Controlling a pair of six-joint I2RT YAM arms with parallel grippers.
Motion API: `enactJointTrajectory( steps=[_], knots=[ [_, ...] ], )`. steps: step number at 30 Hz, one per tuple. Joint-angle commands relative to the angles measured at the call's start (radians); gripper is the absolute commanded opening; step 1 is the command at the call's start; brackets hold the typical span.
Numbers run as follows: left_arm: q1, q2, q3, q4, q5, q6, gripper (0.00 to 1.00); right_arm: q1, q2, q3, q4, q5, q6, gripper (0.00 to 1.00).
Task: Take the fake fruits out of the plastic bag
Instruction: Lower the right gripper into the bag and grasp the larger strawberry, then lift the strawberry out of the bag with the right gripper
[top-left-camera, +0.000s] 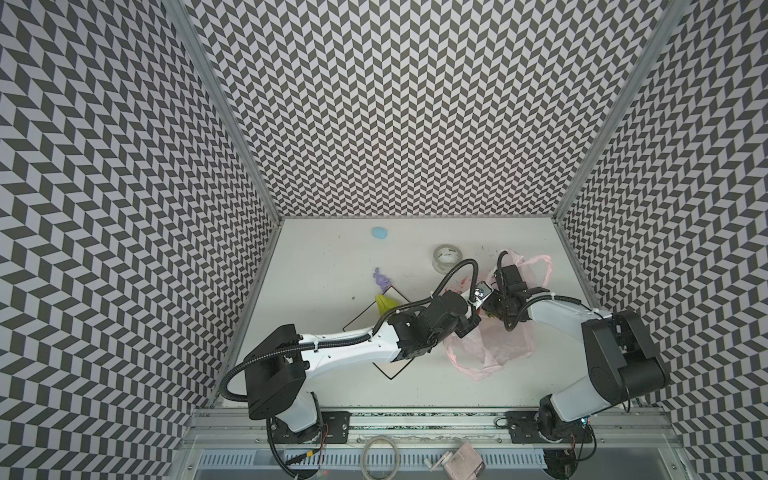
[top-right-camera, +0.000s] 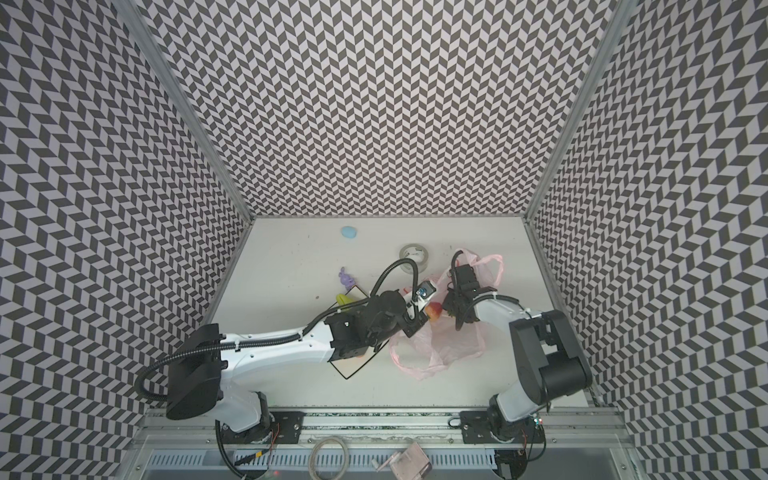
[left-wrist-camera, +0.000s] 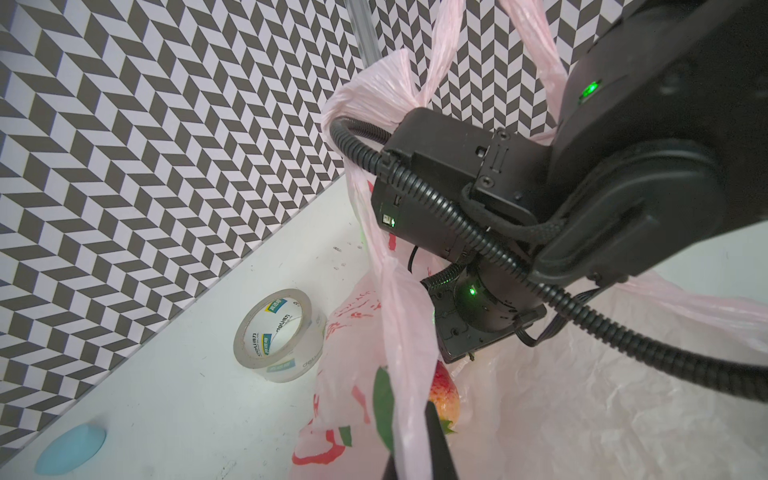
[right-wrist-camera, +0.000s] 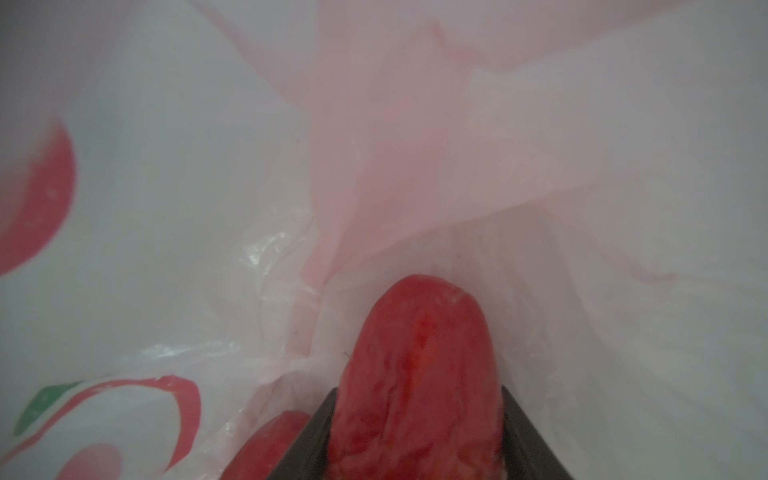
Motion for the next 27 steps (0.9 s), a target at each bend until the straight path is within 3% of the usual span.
enactJointTrajectory(
  steps=[1, 8, 20, 27],
  knots=[
    [0.015, 0.016, -0.008, 0.021, 0.002, -0.009, 0.00, 0.005, -0.092, -0.014, 0.028, 0.017, -0.031, 0.45],
    [0.053, 0.052, 0.011, 0.052, 0.009, 0.011, 0.00, 0.005, -0.329, -0.111, 0.078, -0.085, -0.167, 0.41],
    [0.114, 0.138, 0.100, 0.095, 0.048, 0.044, 0.00, 0.009, -0.661, -0.237, 0.162, -0.408, -0.390, 0.34],
    [0.145, 0.195, 0.151, 0.095, 0.078, 0.046, 0.00, 0.011, -0.774, -0.193, 0.055, -0.502, -0.457, 0.35]
  ],
)
